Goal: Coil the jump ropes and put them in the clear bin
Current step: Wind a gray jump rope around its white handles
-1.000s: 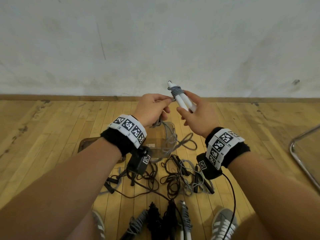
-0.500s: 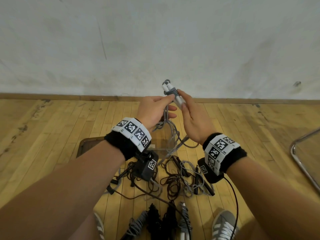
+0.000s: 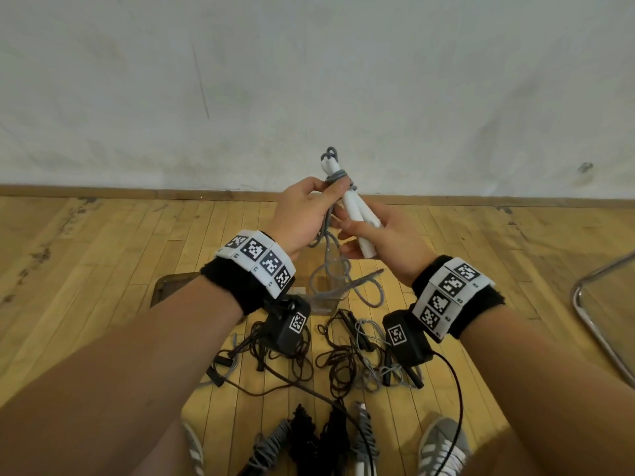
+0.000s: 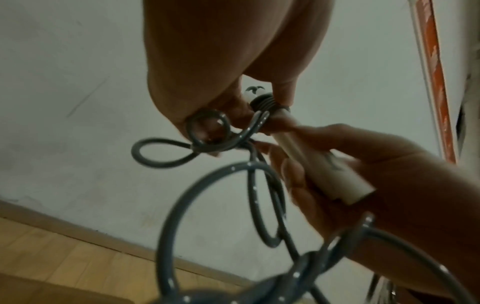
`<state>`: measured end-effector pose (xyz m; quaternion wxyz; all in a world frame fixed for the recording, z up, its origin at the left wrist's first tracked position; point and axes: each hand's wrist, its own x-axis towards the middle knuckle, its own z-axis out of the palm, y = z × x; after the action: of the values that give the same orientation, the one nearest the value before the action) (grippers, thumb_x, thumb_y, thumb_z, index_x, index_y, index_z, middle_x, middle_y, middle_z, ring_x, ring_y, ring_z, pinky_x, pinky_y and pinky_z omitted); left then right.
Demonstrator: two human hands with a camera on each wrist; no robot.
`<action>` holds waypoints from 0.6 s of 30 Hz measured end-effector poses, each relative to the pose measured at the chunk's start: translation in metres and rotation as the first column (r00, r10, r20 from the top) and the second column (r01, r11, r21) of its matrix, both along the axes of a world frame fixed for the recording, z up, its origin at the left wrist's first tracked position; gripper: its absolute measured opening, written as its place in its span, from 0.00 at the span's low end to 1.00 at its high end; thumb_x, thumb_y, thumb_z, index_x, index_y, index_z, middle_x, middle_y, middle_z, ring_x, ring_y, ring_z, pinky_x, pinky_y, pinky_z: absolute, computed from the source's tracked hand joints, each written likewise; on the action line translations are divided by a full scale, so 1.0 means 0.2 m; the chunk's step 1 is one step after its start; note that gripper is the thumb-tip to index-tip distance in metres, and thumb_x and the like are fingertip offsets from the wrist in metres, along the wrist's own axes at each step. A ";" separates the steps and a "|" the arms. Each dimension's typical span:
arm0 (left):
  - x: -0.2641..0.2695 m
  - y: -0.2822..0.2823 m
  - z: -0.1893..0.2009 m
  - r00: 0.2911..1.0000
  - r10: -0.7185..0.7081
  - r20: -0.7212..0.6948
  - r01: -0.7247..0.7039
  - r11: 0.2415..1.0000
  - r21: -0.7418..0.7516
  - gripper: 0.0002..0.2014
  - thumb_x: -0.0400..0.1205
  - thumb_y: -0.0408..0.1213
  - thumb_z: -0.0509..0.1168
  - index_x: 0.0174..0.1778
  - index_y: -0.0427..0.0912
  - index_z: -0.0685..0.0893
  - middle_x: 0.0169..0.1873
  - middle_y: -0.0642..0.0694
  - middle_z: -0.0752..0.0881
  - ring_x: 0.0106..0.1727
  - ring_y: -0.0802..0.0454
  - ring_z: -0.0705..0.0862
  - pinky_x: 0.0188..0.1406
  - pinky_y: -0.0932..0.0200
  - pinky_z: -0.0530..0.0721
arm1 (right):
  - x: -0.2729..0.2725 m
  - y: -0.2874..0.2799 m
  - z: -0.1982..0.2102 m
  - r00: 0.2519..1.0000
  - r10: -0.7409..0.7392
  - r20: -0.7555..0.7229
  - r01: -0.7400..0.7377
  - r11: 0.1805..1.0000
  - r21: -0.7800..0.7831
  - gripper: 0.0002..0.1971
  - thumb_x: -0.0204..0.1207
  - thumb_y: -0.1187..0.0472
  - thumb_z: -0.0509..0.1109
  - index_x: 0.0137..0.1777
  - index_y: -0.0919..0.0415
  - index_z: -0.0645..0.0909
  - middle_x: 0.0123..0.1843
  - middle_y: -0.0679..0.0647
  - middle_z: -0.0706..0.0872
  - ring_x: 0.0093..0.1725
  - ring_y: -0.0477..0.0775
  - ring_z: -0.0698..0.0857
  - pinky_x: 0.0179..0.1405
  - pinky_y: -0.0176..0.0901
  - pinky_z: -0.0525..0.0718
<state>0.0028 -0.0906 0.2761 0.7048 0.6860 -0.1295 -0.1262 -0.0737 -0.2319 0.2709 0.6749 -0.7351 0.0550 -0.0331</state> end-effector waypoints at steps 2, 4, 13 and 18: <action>0.01 0.02 0.00 0.998 -0.012 0.054 0.008 0.997 0.076 0.15 0.85 0.53 0.70 0.43 0.45 0.86 0.27 0.50 0.87 0.25 0.55 0.79 0.30 0.59 0.75 | -0.01 -0.01 0.01 0.999 0.005 0.034 -0.005 1.000 0.019 0.17 0.81 0.64 0.75 0.68 0.55 0.83 0.54 0.62 0.92 0.46 0.61 0.94 0.52 0.53 0.93; 0.02 0.04 0.01 0.996 -0.069 0.057 0.062 0.991 0.120 0.17 0.85 0.57 0.67 0.47 0.45 0.89 0.26 0.51 0.86 0.27 0.54 0.78 0.29 0.59 0.75 | -0.01 -0.02 0.04 0.997 -0.025 0.072 0.024 1.000 0.020 0.22 0.80 0.67 0.75 0.74 0.57 0.81 0.55 0.61 0.93 0.47 0.62 0.94 0.52 0.52 0.93; 0.01 0.08 0.02 0.960 -0.280 -0.011 0.280 0.957 0.078 0.13 0.82 0.33 0.74 0.63 0.43 0.88 0.38 0.48 0.88 0.28 0.56 0.84 0.31 0.61 0.85 | -0.02 -0.06 0.07 0.975 -0.148 0.163 0.144 0.989 0.036 0.26 0.79 0.69 0.77 0.76 0.56 0.79 0.50 0.56 0.87 0.31 0.51 0.85 0.35 0.40 0.87; 0.01 0.07 0.00 0.954 -0.295 -0.059 0.300 0.948 0.103 0.23 0.83 0.19 0.66 0.68 0.48 0.87 0.41 0.46 0.87 0.40 0.52 0.89 0.42 0.59 0.88 | 0.00 -0.08 0.04 0.963 -0.223 0.154 0.239 0.967 -0.093 0.28 0.78 0.70 0.78 0.75 0.53 0.77 0.57 0.59 0.86 0.37 0.57 0.93 0.41 0.48 0.93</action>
<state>0.0043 -0.0775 0.2764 0.6410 0.6940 -0.2092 -0.2526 -0.0731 -0.2473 0.2799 0.6268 -0.7557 0.0905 -0.1669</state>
